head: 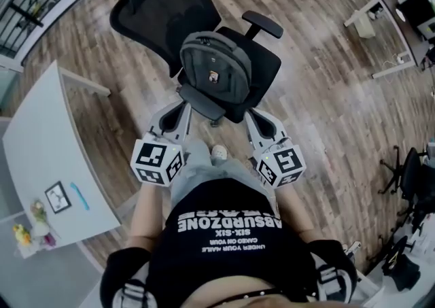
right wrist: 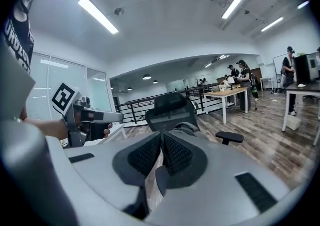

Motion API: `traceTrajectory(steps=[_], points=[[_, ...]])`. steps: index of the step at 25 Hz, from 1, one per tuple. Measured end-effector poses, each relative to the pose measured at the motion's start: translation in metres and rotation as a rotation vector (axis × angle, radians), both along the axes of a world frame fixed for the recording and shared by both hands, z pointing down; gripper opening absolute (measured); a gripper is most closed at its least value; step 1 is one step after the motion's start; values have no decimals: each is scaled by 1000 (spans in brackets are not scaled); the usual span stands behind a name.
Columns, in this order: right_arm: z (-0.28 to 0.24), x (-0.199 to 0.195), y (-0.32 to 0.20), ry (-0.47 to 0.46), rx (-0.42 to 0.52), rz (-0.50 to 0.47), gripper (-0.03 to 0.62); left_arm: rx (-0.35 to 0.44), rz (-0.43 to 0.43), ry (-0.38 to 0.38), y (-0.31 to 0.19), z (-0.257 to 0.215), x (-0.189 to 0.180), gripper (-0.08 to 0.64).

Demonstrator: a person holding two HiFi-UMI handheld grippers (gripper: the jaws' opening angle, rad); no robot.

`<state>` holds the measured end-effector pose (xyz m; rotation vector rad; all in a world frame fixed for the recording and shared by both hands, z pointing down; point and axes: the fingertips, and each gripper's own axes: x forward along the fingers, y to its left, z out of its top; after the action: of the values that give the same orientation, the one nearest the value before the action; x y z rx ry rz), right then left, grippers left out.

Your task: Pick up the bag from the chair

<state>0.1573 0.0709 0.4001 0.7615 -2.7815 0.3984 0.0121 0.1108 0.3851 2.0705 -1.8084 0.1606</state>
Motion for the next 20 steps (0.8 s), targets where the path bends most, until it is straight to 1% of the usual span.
traceTrajectory(steps=[3,6,10,12,16,20], points=[[-1,1,-13,1,8,4,18,3,-23,-19,-9,-1,-7,18],[1,-2,-29,0,-4,23,18,-4,-15,-37,-23,1,-15,18],[9,-8,-51,15,-21,56,18,-36,-12,-78,-50,15,-31,18],[13,-14,-62,29,-36,71,29,-54,-12,-95,-63,21,-43,18],[22,-32,-81,47,-70,90,56,-79,38,-129,-92,31,-63,20],[38,-50,-96,84,-109,105,86,-97,73,-168,-123,44,-81,20]])
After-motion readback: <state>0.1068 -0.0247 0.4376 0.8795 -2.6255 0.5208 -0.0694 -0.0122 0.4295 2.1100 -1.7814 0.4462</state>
